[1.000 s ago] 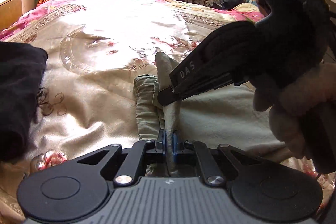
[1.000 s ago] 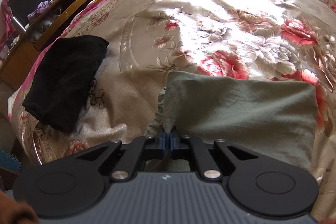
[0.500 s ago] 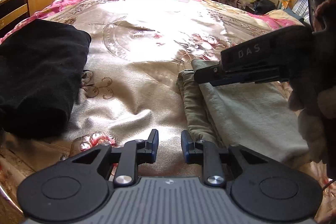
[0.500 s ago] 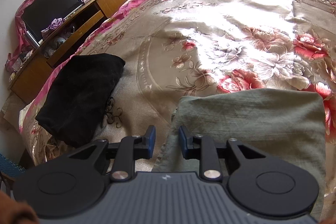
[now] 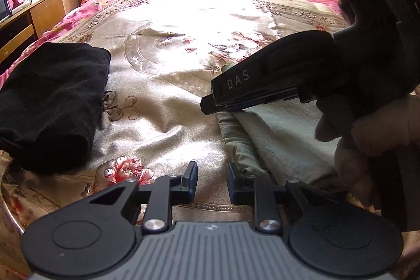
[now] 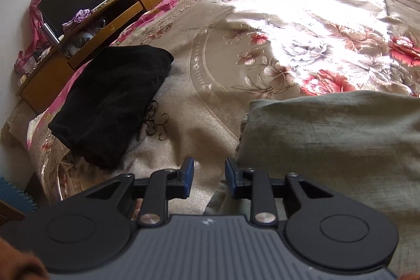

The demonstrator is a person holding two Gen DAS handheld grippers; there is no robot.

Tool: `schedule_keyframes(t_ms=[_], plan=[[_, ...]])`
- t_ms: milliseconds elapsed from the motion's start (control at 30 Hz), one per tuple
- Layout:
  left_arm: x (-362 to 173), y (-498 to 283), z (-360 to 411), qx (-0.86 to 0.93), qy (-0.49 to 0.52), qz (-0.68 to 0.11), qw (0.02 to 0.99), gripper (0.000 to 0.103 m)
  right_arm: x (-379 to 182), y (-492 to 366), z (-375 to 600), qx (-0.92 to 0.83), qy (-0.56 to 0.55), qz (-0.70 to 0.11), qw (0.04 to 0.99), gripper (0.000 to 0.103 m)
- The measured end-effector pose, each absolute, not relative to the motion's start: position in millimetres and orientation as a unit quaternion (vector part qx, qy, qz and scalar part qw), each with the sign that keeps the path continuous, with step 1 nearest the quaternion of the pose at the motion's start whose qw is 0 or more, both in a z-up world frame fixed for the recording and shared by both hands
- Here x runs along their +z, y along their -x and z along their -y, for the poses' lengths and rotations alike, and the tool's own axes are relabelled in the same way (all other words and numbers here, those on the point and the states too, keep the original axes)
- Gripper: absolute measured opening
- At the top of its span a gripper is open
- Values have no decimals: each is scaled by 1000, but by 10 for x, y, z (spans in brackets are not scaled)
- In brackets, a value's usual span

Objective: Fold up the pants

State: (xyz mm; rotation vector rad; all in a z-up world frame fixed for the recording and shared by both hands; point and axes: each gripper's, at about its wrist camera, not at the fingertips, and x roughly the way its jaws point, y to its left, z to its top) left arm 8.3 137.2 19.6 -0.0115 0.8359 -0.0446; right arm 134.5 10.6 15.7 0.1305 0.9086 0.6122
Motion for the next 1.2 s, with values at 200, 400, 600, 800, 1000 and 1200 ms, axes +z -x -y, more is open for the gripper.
schedule_keyframes(t_ms=[200, 400, 600, 800, 1000, 1200], plan=[[293, -15, -1218, -21, -23, -391, 920, 39, 353, -1132, 76, 274, -40, -407, 870, 28], [345, 24, -1122, -13, -34, -386, 922, 41, 436, -903, 361, 248, -48, -396, 883, 28], [409, 113, -1037, -9, -46, -375, 926, 49, 483, -704, 548, 239, -58, -387, 888, 29], [488, 226, -909, -14, -68, -359, 931, 55, 513, -560, 646, 237, -68, -379, 892, 29], [549, 305, -819, -5, -82, -335, 939, 81, 511, -302, 887, 220, -90, -364, 901, 29], [454, 291, -766, 4, -78, -338, 938, 98, 383, 7, 1183, 184, -118, -369, 903, 31]])
